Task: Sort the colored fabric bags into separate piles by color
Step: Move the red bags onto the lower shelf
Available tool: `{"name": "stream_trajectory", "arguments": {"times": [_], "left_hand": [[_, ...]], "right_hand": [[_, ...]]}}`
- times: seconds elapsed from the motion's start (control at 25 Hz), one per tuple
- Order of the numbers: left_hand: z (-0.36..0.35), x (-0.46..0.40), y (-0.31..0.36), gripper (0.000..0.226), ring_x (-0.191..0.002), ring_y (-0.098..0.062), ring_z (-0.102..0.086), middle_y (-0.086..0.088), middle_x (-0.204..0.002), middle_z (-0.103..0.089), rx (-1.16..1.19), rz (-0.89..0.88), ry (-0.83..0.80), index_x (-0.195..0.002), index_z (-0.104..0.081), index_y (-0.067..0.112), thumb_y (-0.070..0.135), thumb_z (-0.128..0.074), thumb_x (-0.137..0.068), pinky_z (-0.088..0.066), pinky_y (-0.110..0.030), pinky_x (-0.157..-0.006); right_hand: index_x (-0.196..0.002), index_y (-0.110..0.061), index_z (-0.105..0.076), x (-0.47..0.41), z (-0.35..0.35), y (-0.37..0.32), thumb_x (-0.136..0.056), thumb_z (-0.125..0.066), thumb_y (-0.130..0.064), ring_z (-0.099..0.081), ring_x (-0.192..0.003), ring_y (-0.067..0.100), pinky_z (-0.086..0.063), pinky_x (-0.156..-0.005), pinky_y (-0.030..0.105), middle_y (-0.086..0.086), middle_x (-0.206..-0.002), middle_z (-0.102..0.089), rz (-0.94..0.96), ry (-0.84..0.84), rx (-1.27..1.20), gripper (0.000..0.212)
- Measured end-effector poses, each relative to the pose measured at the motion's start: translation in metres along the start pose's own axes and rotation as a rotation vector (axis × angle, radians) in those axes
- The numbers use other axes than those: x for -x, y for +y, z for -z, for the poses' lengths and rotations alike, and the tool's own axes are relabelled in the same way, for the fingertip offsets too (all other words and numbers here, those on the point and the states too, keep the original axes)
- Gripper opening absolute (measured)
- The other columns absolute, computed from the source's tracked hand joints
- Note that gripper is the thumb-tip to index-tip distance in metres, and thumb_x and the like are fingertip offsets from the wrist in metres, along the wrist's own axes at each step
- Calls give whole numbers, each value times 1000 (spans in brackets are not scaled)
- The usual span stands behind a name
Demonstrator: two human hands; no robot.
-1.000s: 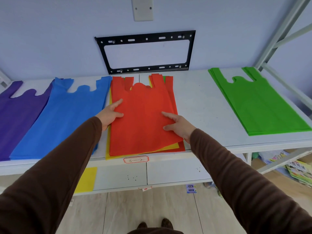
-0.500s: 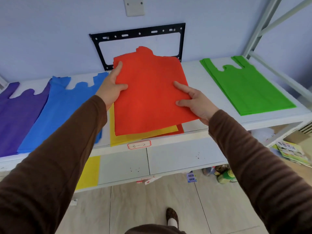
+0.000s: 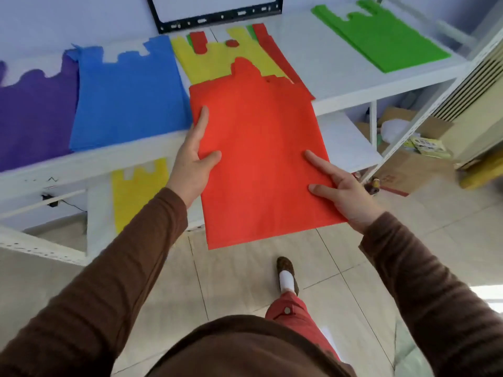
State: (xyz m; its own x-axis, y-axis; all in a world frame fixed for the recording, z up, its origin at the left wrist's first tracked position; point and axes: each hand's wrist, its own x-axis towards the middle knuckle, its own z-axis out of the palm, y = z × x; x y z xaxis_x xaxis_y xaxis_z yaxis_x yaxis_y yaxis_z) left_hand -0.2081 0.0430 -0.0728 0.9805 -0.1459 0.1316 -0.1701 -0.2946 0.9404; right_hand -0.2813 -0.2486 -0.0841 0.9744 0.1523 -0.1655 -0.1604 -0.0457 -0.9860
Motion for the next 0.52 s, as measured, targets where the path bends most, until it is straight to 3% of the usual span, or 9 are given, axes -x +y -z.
{"name": "stream_trajectory", "arguments": {"times": [0.2,0.36,0.52], "left_hand": [[-9,84,-100,84,-143,0,-26,14,-155,-26,90,297,-7,-153,-25,33,-7,-57,-85,-21,-34,-122],[-13,106,-157,84,-142,-7,-32,9,-156,-28,141,509,-44,-152,-26,33,-9,-56,-85,-27,-40,-119],[-15,84,-194,85,-140,-10,-37,7,-157,-31,164,595,-63,-151,-27,34,-9,-56,-84,-31,-41,-117]], "right_hand": [[-144,-34,-44,39,-39,75,-90,-55,9,-65,-110,21,-55,-93,39,-1,-142,-53,-222,-7,48,70],[-145,-32,-43,35,-59,112,-90,-54,10,-67,-96,19,-59,-81,30,3,-136,-58,-376,-27,73,70],[-143,-35,-46,-5,-61,134,-89,-57,6,-68,-86,9,-58,-72,22,-1,-133,-59,-443,-30,108,68]]}}
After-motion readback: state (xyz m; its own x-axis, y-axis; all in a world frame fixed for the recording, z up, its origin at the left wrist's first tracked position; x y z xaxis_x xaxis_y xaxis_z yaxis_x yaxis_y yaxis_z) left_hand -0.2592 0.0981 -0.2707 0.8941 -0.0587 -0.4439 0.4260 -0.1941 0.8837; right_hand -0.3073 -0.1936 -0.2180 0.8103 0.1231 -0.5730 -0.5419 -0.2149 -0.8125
